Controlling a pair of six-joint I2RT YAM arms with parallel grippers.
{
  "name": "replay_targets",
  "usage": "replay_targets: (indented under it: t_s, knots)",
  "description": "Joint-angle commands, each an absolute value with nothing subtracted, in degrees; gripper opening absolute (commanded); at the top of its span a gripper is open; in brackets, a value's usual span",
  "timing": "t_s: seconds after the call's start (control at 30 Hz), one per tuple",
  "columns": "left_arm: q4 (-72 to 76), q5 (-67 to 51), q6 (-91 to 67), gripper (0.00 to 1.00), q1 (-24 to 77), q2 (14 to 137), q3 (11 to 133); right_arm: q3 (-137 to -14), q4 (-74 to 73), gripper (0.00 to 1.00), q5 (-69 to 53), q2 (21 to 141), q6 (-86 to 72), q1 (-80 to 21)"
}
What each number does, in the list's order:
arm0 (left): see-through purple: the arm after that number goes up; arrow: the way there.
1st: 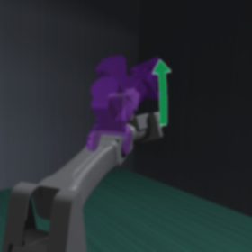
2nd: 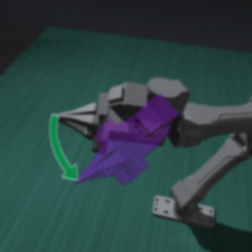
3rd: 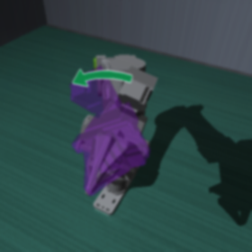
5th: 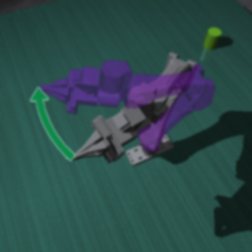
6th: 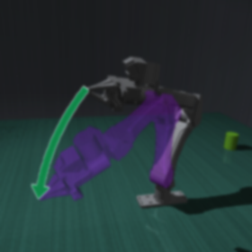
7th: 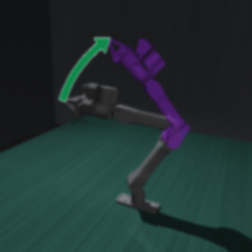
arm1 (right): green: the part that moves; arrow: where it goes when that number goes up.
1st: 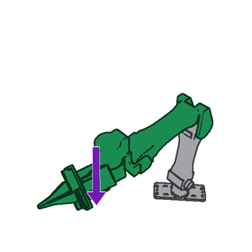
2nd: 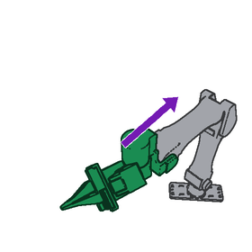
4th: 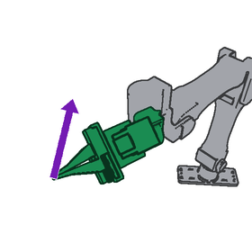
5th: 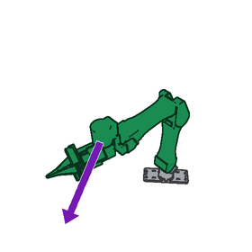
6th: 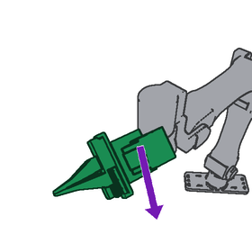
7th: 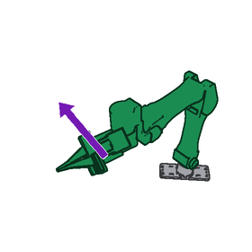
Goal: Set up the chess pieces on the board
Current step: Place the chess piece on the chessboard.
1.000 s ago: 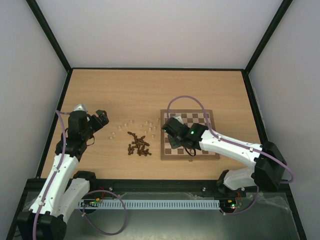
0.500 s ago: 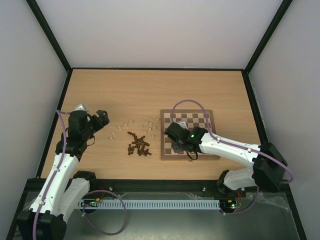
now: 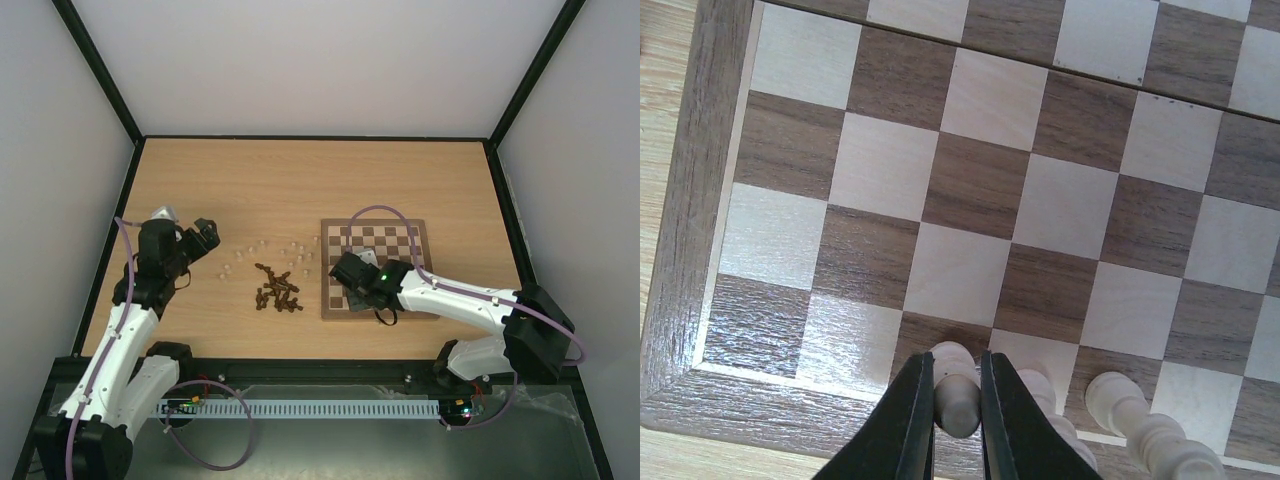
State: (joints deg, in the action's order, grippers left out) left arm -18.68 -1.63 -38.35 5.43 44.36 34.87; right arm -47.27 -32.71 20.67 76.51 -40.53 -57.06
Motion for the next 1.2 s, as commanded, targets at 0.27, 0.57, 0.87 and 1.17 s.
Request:
replay_targets:
  t_s: [0.27,0.57,0.87,1.17]
  knots:
    - [-17.21,-2.90,-38.16,1.00,5.09,44.49,34.85,-46.46,-34.80,0.08,20.42,77.27,-41.51,-58.05]
    - [-17.65,-2.99,-38.17,0.99,5.05,43.82,34.80,-46.29,-34.65,0.08,20.66,77.26,-41.46,-58.49]
    - [-17.82,-2.97,-38.31,0.99,5.08,43.30,34.57,-46.25,-34.49,0.14,20.65,77.34,-41.31,-58.45]
    - [-17.93,-2.90,-38.29,1.00,5.10,42.99,34.21,-46.26,-34.54,0.17,20.48,77.60,-41.13,-58.45]
